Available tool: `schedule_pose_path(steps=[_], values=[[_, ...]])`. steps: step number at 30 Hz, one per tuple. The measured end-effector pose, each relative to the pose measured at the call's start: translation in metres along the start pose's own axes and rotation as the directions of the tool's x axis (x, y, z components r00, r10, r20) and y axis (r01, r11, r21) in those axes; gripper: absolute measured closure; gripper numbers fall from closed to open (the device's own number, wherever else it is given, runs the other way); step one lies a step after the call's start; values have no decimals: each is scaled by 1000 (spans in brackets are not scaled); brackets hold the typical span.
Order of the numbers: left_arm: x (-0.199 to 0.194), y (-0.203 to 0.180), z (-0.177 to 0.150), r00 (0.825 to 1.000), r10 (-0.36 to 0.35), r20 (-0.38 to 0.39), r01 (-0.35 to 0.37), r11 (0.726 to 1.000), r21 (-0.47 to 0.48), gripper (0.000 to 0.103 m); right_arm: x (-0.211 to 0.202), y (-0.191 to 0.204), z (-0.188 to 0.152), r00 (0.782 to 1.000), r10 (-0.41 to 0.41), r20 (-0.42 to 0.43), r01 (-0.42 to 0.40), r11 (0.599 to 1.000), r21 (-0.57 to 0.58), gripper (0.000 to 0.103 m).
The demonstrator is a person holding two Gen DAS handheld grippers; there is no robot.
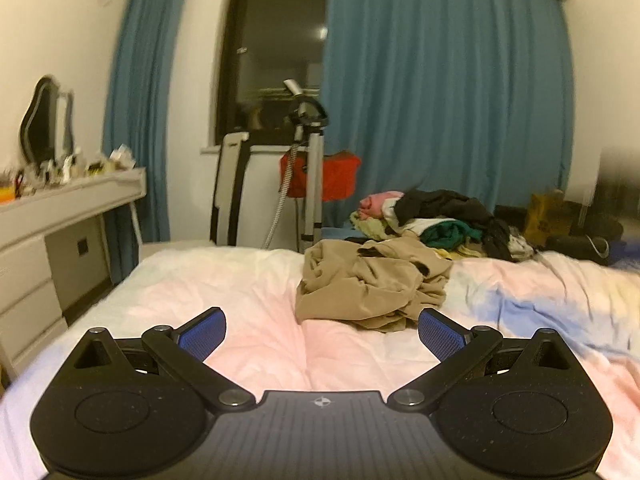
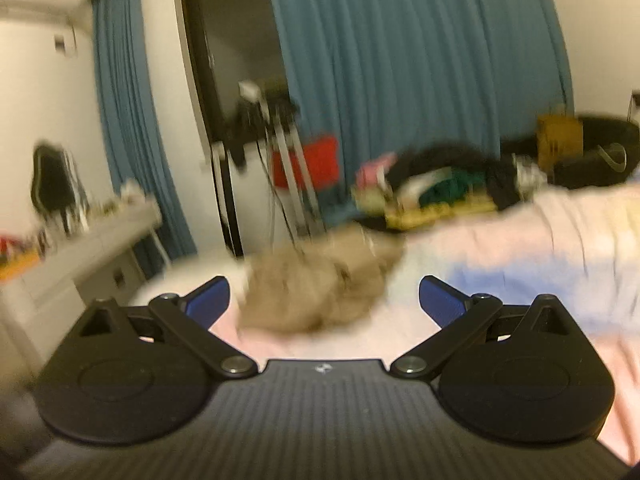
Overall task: Fold clothes
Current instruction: 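Grasp the beige shirt with the left gripper and lift it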
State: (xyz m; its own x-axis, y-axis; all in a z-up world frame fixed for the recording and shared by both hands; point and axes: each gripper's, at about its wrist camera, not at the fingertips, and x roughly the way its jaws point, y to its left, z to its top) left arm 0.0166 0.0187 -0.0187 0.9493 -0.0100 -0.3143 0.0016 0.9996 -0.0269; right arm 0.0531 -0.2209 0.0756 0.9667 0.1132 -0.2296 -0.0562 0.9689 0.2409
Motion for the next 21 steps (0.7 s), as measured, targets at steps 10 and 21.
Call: schedule_pose_path(steps=[10,21], values=[[84,-25,-1,992,-78,-95,91,986,139,0,34,-53,-14,997,69,-35,-62,982,176,0],[254,-112,-8,977,-77,-198,133,949,287,27,86,-97,-62,994,-36,-100,51,987,153,0]])
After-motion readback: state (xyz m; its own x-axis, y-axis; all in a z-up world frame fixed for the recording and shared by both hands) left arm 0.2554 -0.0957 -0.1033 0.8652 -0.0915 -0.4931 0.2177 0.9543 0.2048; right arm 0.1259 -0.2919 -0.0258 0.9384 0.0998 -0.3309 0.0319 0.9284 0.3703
